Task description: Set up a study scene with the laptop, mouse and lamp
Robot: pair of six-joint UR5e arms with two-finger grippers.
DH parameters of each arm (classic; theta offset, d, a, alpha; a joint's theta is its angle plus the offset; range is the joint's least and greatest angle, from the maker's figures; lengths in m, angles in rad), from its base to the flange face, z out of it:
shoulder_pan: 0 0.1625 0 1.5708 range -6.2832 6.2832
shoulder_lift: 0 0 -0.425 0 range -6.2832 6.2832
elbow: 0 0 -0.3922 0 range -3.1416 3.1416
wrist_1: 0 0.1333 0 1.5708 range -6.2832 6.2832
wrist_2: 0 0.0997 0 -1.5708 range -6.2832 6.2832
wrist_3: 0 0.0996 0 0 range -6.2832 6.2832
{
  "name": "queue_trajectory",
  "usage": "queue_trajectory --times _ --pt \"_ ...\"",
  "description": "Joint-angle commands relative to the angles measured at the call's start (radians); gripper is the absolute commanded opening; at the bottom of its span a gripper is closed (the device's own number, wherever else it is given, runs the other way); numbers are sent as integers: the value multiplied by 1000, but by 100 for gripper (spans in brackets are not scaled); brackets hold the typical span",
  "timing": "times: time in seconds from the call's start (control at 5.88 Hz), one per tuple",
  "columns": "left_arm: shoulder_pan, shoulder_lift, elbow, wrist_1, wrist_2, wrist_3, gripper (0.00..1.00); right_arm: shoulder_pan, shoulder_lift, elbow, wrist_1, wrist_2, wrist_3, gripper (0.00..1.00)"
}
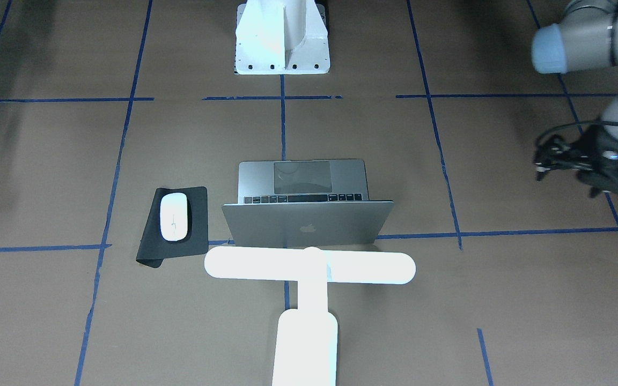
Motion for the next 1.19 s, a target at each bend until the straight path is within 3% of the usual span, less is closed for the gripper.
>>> queue_trajectory --times 0.0,0.34,1.02 --pt "-120 166 85 13 -97 64 100 77 1 -52 -79 -13 -294 100" --pt "-143 98 132 10 -103 -49 100 68 4 -46 -149 -18 -345 100" --pt "-143 209 101 -23 -132 -59 100 47 4 -31 -155 -15 -350 100"
